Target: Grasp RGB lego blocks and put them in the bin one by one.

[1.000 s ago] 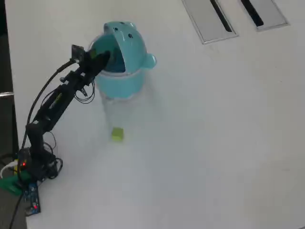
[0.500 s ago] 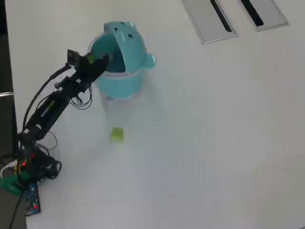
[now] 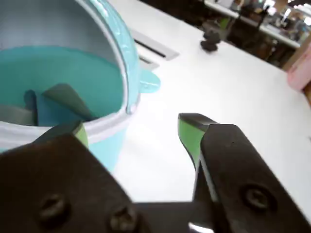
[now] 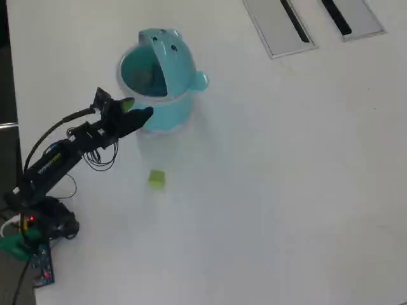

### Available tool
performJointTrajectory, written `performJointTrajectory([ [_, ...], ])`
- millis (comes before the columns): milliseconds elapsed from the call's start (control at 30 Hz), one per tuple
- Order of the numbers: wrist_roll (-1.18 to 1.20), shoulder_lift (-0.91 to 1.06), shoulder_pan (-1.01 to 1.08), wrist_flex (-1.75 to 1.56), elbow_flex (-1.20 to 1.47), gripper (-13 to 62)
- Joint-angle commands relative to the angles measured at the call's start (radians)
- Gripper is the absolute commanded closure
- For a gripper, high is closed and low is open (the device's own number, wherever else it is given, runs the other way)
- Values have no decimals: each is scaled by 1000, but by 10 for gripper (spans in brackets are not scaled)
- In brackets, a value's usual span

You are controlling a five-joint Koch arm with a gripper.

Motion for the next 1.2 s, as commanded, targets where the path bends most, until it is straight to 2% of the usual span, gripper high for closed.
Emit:
performJointTrajectory([
  [0, 5, 48, 11, 23, -29, 160],
  [667, 72, 230, 207, 163, 285, 153],
  [1167, 74, 170, 282, 132, 426, 155],
])
